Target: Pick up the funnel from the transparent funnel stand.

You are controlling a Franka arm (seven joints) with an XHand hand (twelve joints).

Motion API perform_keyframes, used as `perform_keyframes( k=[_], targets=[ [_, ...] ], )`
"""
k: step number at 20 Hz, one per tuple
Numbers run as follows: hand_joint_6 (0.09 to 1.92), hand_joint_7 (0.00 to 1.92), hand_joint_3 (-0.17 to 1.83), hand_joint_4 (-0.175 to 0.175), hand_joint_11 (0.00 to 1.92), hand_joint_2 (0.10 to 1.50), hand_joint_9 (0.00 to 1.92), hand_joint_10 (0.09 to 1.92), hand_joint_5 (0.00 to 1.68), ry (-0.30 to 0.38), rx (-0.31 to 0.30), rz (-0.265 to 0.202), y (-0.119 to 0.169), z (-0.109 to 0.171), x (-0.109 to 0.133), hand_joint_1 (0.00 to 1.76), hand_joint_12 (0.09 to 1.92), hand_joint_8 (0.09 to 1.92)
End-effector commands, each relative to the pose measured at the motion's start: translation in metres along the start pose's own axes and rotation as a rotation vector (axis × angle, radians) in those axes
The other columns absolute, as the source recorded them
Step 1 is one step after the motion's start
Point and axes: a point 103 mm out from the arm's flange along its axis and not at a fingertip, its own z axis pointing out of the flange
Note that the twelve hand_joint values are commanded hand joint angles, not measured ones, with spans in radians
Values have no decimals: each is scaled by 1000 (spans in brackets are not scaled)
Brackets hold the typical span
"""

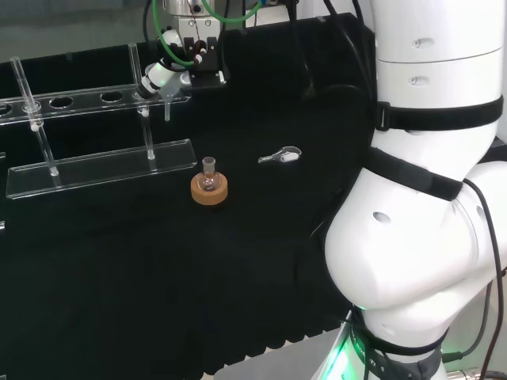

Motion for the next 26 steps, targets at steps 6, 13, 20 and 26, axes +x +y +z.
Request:
perform_keyframes(
  k=[6,13,20,26],
  targets=[
    [87,447,497,-32,115,497,447,711,320,39,-22,10,-3,3,-3,649,1546,627],
    [88,834,568,-18,244,534,822,506,634,69,-117,6,-6,1,0,786,1456,592],
    [590,1114,625,47,489,537,1150,376,819,45,-187,-9,-10,-8,3,941,1317,623],
    [667,1259,667,107,621,528,1262,389,972,-22,-201,-59,-14,-28,7,984,1253,595]
  ],
)
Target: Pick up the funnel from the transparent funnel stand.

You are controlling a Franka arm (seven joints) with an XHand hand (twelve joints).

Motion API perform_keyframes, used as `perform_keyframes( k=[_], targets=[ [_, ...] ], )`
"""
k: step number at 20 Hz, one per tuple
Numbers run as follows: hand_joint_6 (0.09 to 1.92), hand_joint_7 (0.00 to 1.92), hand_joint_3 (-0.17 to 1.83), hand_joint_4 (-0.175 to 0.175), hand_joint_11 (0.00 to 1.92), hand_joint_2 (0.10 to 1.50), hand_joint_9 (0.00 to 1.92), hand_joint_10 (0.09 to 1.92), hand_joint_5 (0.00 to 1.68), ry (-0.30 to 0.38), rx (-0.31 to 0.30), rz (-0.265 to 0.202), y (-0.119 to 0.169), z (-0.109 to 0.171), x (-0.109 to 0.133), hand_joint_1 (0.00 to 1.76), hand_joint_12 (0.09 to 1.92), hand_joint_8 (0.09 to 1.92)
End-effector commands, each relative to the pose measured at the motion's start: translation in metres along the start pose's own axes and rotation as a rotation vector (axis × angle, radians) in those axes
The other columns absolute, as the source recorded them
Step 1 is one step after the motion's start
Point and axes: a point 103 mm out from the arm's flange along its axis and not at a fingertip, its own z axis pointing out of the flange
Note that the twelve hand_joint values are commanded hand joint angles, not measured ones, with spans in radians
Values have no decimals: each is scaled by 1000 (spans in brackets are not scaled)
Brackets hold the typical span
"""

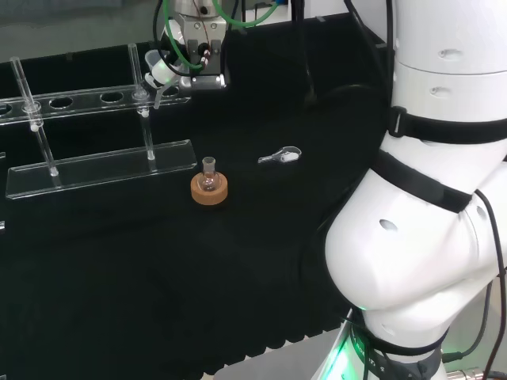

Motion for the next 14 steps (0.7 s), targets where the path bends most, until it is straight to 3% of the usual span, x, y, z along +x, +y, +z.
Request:
perform_keyframes(
  k=[1,14],
  targets=[
    [666,1281,675,114,633,526,1272,390,987,-66,-5,-64,-2,-19,5,985,1248,578],
    [667,1385,747,157,673,509,1306,385,1076,-179,-22,-113,-12,-67,1,989,1229,505]
  ],
)
